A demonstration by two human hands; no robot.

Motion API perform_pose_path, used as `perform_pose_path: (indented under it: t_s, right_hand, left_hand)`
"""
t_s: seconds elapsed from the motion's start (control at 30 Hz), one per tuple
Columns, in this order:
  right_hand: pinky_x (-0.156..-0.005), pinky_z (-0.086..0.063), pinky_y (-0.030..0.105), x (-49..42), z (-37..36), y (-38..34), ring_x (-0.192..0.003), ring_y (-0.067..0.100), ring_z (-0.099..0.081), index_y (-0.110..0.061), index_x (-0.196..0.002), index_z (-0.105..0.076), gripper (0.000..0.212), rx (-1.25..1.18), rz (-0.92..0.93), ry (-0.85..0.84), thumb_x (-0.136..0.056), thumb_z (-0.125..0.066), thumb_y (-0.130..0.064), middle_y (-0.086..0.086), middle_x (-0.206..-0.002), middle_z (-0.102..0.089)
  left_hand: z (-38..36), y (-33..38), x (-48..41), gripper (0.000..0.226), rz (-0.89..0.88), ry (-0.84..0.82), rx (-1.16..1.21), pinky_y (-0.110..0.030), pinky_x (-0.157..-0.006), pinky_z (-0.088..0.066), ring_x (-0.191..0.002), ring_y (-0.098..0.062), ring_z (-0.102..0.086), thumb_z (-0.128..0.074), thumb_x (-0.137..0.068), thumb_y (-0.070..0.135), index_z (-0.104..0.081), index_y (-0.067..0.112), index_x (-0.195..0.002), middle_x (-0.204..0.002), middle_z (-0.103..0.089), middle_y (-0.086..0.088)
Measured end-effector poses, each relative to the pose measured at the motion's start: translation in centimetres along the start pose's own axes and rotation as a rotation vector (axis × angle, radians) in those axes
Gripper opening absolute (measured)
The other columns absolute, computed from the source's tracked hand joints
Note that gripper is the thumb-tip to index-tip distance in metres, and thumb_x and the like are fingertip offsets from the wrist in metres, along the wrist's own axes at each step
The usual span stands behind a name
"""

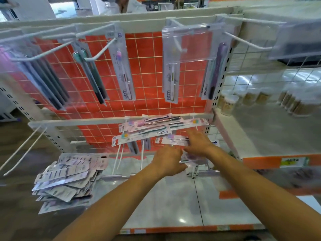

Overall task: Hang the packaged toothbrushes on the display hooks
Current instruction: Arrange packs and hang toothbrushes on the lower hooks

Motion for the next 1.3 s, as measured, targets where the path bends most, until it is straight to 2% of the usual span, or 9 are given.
perform_pose_path:
  t_s: [0.17, 0.37, 0.5, 0.57, 0.63, 0.73, 0.83, 1.1, 1.3]
  right_hand:
    - [-0.086, -0.049, 0.038, -0.4, -0.5, 0.7, -0.099, 0.027, -0.059, -0.020, -0.120, -0.051, 0.043, 0.061, 0.010, -0.037, -0.079, -0.067, -0.020, 0.007, -0.114, -0.063]
    - [-0.075, -0.051, 0.035, -0.1, -0.1, 1.0, -0.092, 0.025, -0.060, -0.015, -0.103, -0.058, 0.032, 0.070, 0.044, -0.156, -0.073, -0.066, -0.009, 0.005, -0.098, -0.064]
    - [-0.072, -0.050, 0.032, 0.3, 0.5, 1.0, -0.087, 0.022, -0.059, -0.013, -0.094, -0.062, 0.020, 0.065, 0.066, -0.176, -0.075, -0.067, -0.012, 0.004, -0.094, -0.064]
    - [-0.063, -0.048, 0.027, 0.6, 0.8, 1.2, -0.078, 0.017, -0.059, -0.019, -0.083, -0.061, 0.011, 0.003, 0.057, -0.199, -0.076, -0.068, -0.015, 0.001, -0.084, -0.065]
    - [-0.057, -0.042, 0.022, 1.0, 1.2, 1.1, -0.072, 0.012, -0.058, -0.027, -0.075, -0.057, 0.016, -0.081, 0.061, -0.238, -0.077, -0.070, -0.017, -0.004, -0.078, -0.062]
    - [-0.059, -0.040, 0.018, 1.3, 1.7, 1.0, -0.078, 0.009, -0.058, -0.027, -0.093, -0.062, 0.018, -0.164, 0.065, -0.262, -0.079, -0.072, -0.022, -0.006, -0.088, -0.064]
    - [-0.062, -0.040, 0.016, 1.5, 2.4, 0.5, -0.082, 0.007, -0.056, -0.023, -0.108, -0.058, 0.033, -0.210, 0.062, -0.262, -0.080, -0.074, -0.022, -0.007, -0.094, -0.061]
    - [-0.078, -0.041, 0.026, 1.6, 2.9, 0.6, -0.094, 0.015, -0.054, -0.024, -0.117, -0.055, 0.044, -0.089, 0.084, -0.261, -0.078, -0.075, -0.024, -0.005, -0.107, -0.059]
    - [-0.065, -0.044, 0.025, 1.6, 4.9, 1.0, -0.086, 0.017, -0.057, -0.018, -0.106, -0.060, 0.032, -0.080, 0.102, -0.183, -0.077, -0.073, -0.018, 0.003, -0.100, -0.065]
  left_hand:
    - [-0.4, -0.5, -0.4, 0.042, 0.034, -0.060, 0.013, -0.031, -0.073, -0.049, -0.093, -0.024, -0.062, -0.067, -0.083, 0.054, -0.067, 0.017, -0.103, -0.103, -0.069, -0.005]
    - [-0.9, -0.6, -0.6, 0.043, 0.068, -0.138, 0.107, -0.036, -0.081, -0.054, -0.097, -0.025, -0.061, -0.071, -0.082, 0.048, -0.063, 0.019, -0.113, -0.109, -0.067, -0.003]
    - [-0.5, -0.5, -0.7, 0.044, 0.045, -0.130, 0.114, -0.033, -0.079, -0.051, -0.101, -0.025, -0.060, -0.073, -0.081, 0.045, -0.062, 0.020, -0.116, -0.111, -0.066, -0.002]
    - [-0.2, -0.7, -0.7, 0.044, 0.043, -0.137, 0.094, -0.034, -0.080, -0.053, -0.098, -0.025, -0.060, -0.075, -0.080, 0.045, -0.063, 0.020, -0.114, -0.108, -0.067, -0.002]
    - [0.2, -0.8, -0.7, 0.041, 0.030, -0.137, 0.067, -0.034, -0.078, -0.054, -0.095, -0.025, -0.061, -0.076, -0.079, 0.044, -0.063, 0.020, -0.109, -0.105, -0.067, -0.002]
    - [0.8, -0.8, -0.6, 0.050, -0.013, -0.129, 0.081, -0.033, -0.078, -0.050, -0.100, -0.024, -0.059, -0.076, -0.079, 0.043, -0.061, 0.020, -0.122, -0.114, -0.065, -0.003]
    - [1.3, -1.2, -0.5, 0.055, -0.056, -0.143, 0.157, -0.038, -0.089, -0.050, -0.110, -0.024, -0.057, -0.076, -0.080, 0.040, -0.059, 0.021, -0.129, -0.126, -0.063, -0.002]
    - [0.9, -1.2, -0.3, 0.051, -0.085, -0.148, 0.269, -0.041, -0.090, -0.051, -0.108, -0.024, -0.058, -0.077, -0.080, 0.036, -0.063, 0.020, -0.125, -0.125, -0.064, -0.002]
    - [1.9, -1.3, -0.4, 0.040, -0.061, -0.076, 0.264, -0.030, -0.077, -0.043, -0.102, -0.022, -0.058, -0.076, -0.081, 0.035, -0.063, 0.019, -0.115, -0.113, -0.065, -0.001]
Point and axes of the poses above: each hand's wrist, its own x-axis away from the middle knuckle, its own z-axis out of the back of the hand, y = z × x, the point moved 6 cm from there along -x, towards the middle knuckle
